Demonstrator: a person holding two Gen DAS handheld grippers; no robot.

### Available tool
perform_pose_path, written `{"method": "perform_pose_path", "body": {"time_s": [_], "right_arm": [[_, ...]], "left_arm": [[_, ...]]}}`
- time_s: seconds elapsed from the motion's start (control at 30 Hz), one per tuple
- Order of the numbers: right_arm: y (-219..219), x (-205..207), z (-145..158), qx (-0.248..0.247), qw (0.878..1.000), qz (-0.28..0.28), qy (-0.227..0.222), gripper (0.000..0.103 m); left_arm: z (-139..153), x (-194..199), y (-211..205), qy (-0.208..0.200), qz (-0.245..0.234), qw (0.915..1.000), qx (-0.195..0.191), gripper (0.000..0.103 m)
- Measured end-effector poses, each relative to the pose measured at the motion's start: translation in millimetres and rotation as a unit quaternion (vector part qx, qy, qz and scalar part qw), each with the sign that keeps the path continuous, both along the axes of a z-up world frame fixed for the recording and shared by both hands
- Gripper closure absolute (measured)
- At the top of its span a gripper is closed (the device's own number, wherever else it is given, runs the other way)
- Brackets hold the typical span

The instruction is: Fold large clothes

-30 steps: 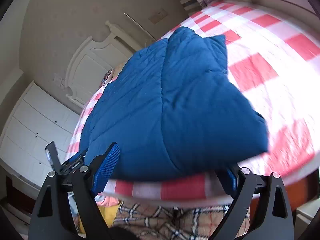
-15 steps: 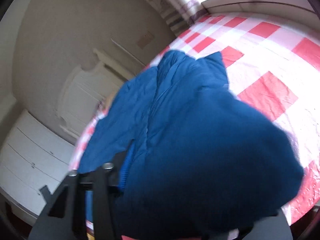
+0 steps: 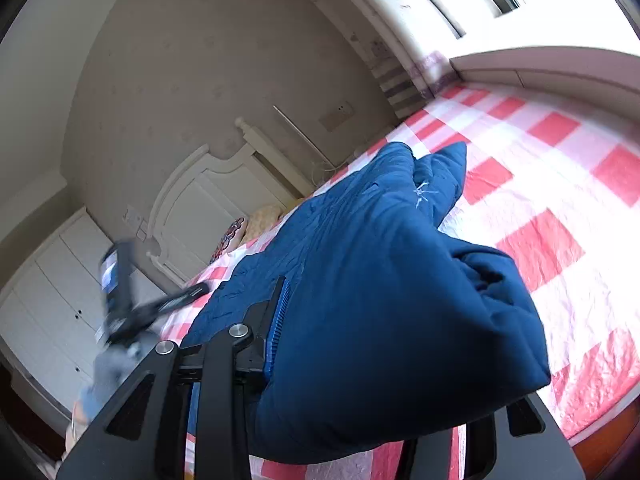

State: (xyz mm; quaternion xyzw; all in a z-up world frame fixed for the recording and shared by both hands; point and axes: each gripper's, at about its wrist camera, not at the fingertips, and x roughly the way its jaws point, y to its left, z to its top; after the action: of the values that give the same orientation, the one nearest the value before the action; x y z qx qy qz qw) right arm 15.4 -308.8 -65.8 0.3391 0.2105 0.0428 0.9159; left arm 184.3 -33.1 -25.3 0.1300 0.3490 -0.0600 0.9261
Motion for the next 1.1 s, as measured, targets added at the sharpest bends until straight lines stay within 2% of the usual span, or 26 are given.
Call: {"method": "perform_pose_path", "body": {"time_s": [0.13,0.23,0.27,0.33,0.4,0.5,0.57,0.6,0.63,0.7,0.77,0.8,0.87,0.93,0.97,1.0,1.03,1.07,1.1], "right_arm": [[7.1,2.8,14.0,-0.026,1.0,0.003,-0.006,0.059],[18.6,6.3,29.6,-0.056,0.998,0.008,-0.019,0.059],[23.6,7.7,35.7,-0.066,0.997,0.009,-0.023,0.059],[35.9,10.2,49.2,-0.092,0.995,0.016,-0.034,0.059],[52.2,12.4,63.0,-0.125,0.991,0.024,-0.047,0.059],[91.5,23.7,86.5,-0.184,0.979,0.047,-0.078,0.059],[119.6,33.1,98.4,-0.22,0.969,0.066,-0.092,0.059],[132.2,37.3,102.3,-0.234,0.964,0.077,-0.096,0.059],[153.2,42.5,107.2,-0.259,0.956,0.09,-0.104,0.059],[189.6,49.2,112.4,-0.302,0.94,0.114,-0.113,0.059],[234.0,57.3,111.8,-0.353,0.917,0.139,-0.12,0.059],[262.7,62.4,106.2,-0.389,0.9,0.156,-0.119,0.059],[309.6,70.3,89.0,-0.455,0.864,0.185,-0.114,0.058],[371.9,76.2,47.0,-0.557,0.792,0.232,-0.091,0.057],[399.3,78.5,17.9,-0.61,0.746,0.258,-0.07,0.054],[418.7,76.7,-6.9,-0.648,0.708,0.275,-0.055,0.042],[440.3,70.5,-43.2,-0.716,0.644,0.261,-0.067,0.041],[450.9,63.4,-61.4,-0.756,0.605,0.234,-0.087,0.04],[454.8,61.5,-66.4,-0.762,0.601,0.223,-0.087,0.04]], "left_arm": [[-22.0,55.1,-34.7,0.046,0.0,0.9989,0.008,0.002],[-64.9,76.6,-56.4,0.095,-0.009,0.9947,0.039,0.002],[-68.7,75.4,-56.0,0.086,-0.013,0.9955,0.037,0.002],[-60.9,69.4,-42.9,0.086,-0.015,0.9962,0.003,0.005],[-45.3,51.5,-23.9,0.064,-0.013,0.9973,-0.032,0.007],[-26.2,2.6,6.7,0.033,-0.033,0.9963,-0.072,0.006],[-35.4,-32.6,16.3,0.04,-0.061,0.9941,-0.081,0.006],[-48.5,-51.3,13.9,0.054,-0.094,0.9916,-0.069,0.006],[-60.8,-70.5,11.8,0.052,-0.119,0.9905,-0.045,0.006],[-65.4,-97.2,24.6,0.01,-0.124,0.9919,-0.024,0.006],[-53.7,-113.8,62.5,0.007,-0.127,0.989,-0.075,0.005],[-44.9,-118.2,84.0,-0.002,-0.113,0.9885,-0.101,0.005],[-20.0,-124.3,138.7,-0.041,-0.047,0.9901,-0.125,0.005],[10.1,-125.9,196.7,-0.078,0.027,0.9856,-0.148,0.006],[24.2,-127.1,219.0,-0.095,0.055,0.9814,-0.157,0.006],[34.1,-127.8,231.8,-0.106,0.069,0.9784,-0.163,0.006],[50.1,-128.4,250.2,-0.123,0.089,0.9733,-0.172,0.006],[60.3,-128.4,256.4,-0.131,0.095,0.9712,-0.175,0.005],[68.8,-127.2,258.6,-0.135,0.095,0.9704,-0.176,0.005]]}}
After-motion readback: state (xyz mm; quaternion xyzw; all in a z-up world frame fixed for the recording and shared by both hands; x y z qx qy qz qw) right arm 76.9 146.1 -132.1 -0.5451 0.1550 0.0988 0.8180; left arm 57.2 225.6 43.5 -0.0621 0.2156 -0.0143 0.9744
